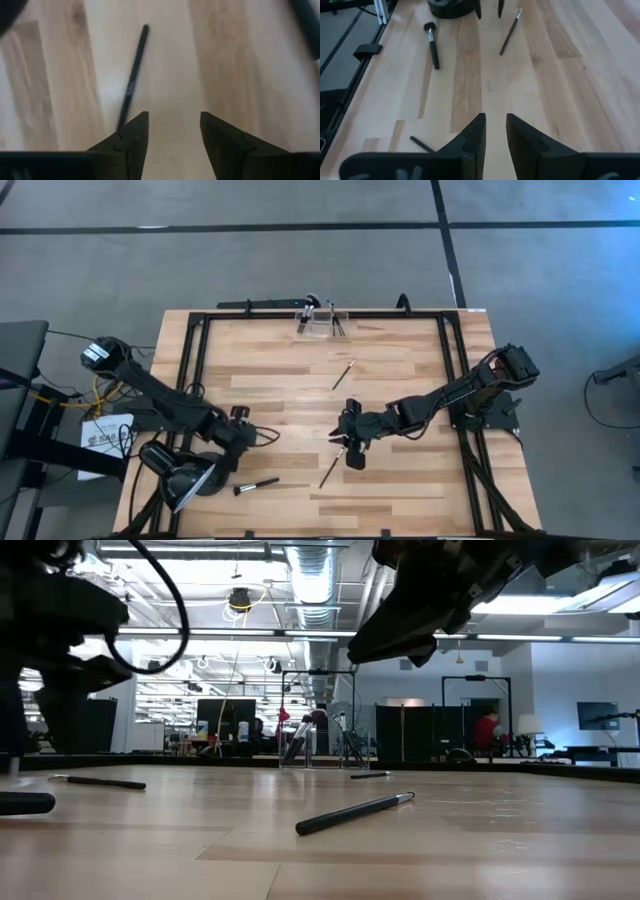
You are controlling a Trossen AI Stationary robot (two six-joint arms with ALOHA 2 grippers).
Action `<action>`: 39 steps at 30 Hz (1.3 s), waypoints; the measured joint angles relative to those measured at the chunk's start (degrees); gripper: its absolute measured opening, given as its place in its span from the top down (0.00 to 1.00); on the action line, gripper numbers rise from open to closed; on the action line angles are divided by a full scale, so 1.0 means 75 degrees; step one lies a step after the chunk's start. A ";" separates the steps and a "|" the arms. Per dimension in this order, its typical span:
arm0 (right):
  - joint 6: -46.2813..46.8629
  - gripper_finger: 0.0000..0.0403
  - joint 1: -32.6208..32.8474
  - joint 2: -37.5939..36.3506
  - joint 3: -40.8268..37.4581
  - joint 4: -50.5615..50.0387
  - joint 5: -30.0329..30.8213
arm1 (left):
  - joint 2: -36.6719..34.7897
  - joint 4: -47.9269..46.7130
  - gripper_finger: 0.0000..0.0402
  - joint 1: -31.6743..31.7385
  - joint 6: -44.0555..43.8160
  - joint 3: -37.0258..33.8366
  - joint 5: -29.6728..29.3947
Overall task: Sort items
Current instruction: Put the eyeshadow brush into the right section of the transparent organizer
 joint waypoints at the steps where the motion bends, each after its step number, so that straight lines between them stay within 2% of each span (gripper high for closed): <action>1: 0.0000 0.83 -0.0035 0.0000 0.0000 0.0004 0.0050 | 0.0008 -0.0089 0.56 0.0119 0.0102 0.0000 0.0008; 7: -0.0055 0.83 -0.0213 0.0000 0.0000 0.0006 0.0150 | 0.0005 -0.0237 0.57 0.0830 0.0277 -0.0224 0.0003; 13: -0.0074 0.83 -0.0244 0.0000 0.0000 0.0004 0.0149 | -0.0015 -0.0036 0.63 0.1207 0.0277 -0.0745 0.0324; 18: -0.0131 0.83 -0.0246 0.0000 0.0000 0.0041 0.0147 | -0.0021 0.0107 0.73 0.1209 0.0422 -0.0877 0.0378; 26: -0.0139 0.83 -0.0297 0.0000 0.0000 0.0518 0.0146 | -0.0012 0.0124 0.97 0.1421 0.0419 -0.0892 0.0347; 35: -0.0134 0.83 -0.0390 0.0000 0.0003 0.0817 0.0149 | -0.0007 0.0339 0.96 0.1474 0.1177 -0.0902 0.0208; 39: 0.0060 0.83 -0.0618 0.0000 0.0001 0.0800 0.0102 | 0.0014 0.0823 0.97 0.1384 0.1782 -0.0918 -0.0272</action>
